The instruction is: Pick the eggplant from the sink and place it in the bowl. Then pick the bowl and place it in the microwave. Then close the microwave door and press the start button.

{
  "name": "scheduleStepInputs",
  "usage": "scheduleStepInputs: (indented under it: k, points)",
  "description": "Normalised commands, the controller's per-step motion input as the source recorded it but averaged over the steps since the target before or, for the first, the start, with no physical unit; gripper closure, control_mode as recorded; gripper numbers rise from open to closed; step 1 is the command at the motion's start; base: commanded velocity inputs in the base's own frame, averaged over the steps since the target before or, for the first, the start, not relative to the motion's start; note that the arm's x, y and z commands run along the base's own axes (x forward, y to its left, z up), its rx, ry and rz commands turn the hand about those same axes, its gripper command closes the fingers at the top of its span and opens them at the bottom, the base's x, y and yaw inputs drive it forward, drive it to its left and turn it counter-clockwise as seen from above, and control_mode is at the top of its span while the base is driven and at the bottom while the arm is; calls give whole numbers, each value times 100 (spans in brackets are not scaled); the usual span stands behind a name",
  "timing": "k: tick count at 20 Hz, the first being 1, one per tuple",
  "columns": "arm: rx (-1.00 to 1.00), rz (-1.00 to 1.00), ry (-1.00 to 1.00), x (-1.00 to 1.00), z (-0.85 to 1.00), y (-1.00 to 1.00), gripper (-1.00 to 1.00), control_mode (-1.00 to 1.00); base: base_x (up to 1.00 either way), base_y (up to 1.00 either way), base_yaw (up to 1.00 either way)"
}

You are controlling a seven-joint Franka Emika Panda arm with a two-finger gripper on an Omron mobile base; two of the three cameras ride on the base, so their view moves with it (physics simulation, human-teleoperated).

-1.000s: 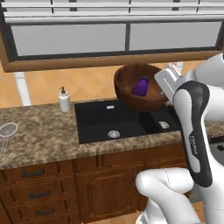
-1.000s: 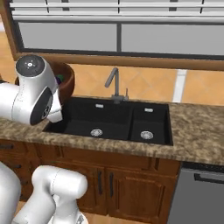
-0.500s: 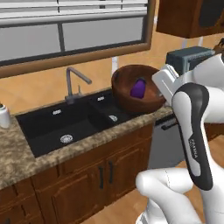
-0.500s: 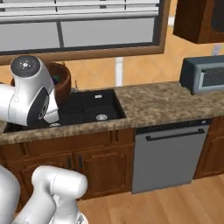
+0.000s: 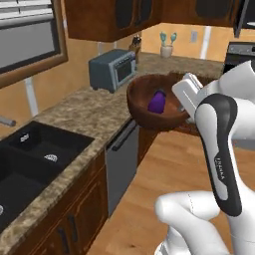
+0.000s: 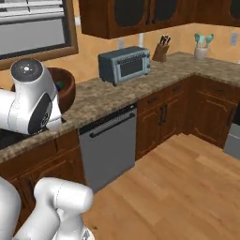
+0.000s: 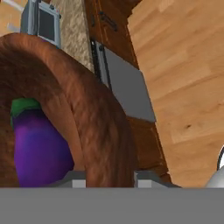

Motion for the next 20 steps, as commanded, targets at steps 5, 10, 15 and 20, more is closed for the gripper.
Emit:
scheduleStepInputs:
  k: [5,10,15,20]
  points:
    - [0,0,0,0,0,0,100,100,-2,0,-86]
    - [0,0,0,0,0,0,100,100,10,-5,-77]
    - [0,0,0,0,0,0,100,100,86,-51,-43]
    - [0,0,0,0,0,0,100,100,100,-66,-27]
